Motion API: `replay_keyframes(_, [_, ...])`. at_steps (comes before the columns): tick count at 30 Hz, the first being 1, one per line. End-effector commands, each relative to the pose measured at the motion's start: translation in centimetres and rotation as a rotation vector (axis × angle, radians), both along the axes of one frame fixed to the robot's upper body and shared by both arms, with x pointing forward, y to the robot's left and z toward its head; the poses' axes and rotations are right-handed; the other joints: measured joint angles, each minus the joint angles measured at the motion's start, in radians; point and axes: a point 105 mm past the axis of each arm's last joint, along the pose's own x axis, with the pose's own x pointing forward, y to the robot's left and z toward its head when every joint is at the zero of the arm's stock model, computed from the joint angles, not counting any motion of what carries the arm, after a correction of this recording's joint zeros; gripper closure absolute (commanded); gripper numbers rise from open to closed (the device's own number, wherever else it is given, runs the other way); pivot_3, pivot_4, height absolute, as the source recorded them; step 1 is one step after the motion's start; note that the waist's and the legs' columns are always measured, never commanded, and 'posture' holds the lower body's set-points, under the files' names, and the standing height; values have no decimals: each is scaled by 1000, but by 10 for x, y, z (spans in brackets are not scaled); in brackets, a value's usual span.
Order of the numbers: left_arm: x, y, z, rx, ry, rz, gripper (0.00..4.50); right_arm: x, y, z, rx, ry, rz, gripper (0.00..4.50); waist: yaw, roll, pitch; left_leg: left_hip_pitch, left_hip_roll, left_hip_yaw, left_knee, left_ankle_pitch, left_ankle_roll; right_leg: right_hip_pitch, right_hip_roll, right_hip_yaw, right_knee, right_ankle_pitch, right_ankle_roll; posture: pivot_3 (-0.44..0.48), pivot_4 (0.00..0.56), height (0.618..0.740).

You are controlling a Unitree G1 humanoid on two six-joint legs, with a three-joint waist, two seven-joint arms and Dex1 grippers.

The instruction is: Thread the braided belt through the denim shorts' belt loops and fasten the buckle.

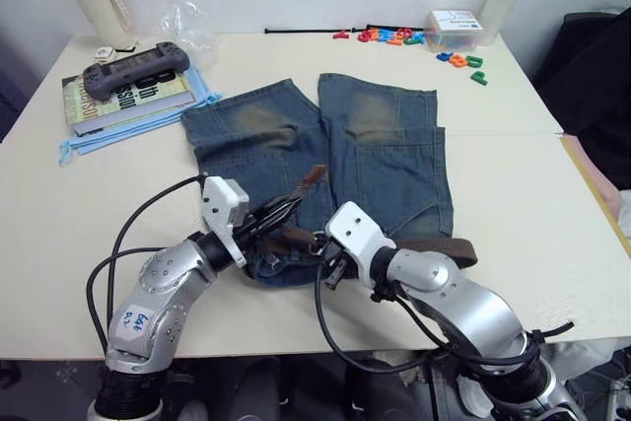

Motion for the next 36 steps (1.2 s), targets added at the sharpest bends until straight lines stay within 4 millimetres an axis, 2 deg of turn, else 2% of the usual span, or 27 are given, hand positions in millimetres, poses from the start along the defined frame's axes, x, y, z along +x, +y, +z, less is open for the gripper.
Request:
replay_keyframes(1, [2,-6,2,14,31,-58,4500,-5,-5,-22,-79,90,-4,4474,0,0,0,0,0,0,0,0,0,0,0,0,0,0,0,0,150,706])
replay_keyframes(7, [5,-16,-13,189,151,-226,4500,-6,-10,-26,-139,93,31,4474,2,-1,-1,0,0,0,0,0,0,0,1,0,0,0,0,0,150,706])
replay_keyframes(11, [19,-23,-19,333,146,-275,4500,-6,-15,-30,-176,100,66,4474,12,-2,-1,0,-1,0,0,0,0,1,0,-1,-1,0,0,0,150,706])
replay_keyframes(18, [50,-55,-15,434,86,-194,4500,-6,-17,-33,-195,102,82,4474,26,-4,-2,0,-1,1,0,0,0,1,0,-1,-2,0,0,0,150,706])
replay_keyframes(22, [43,-83,-6,454,21,-189,4500,-7,-17,-34,-193,105,76,4474,26,-4,-3,0,-1,1,1,1,0,1,0,-1,-1,0,0,0,150,706])
replay_keyframes(27, [49,-98,-3,520,-102,-60,4500,-7,-18,-34,-187,106,65,4474,26,-5,-3,0,-1,1,1,1,1,1,0,-1,-1,0,0,0,150,706])
replay_keyframes(32, [53,-112,-10,631,-204,-11,4500,-8,-18,-34,-181,106,61,4474,31,-6,-5,0,-1,0,2,1,1,2,0,-1,-1,0,0,0,150,706])
replay_keyframes(36, [54,-135,-16,665,-260,-21,4500,-9,-16,-34,-174,106,66,4474,40,-6,-8,0,-1,0,3,0,2,2,-2,-1,-1,1,1,0,150,706])
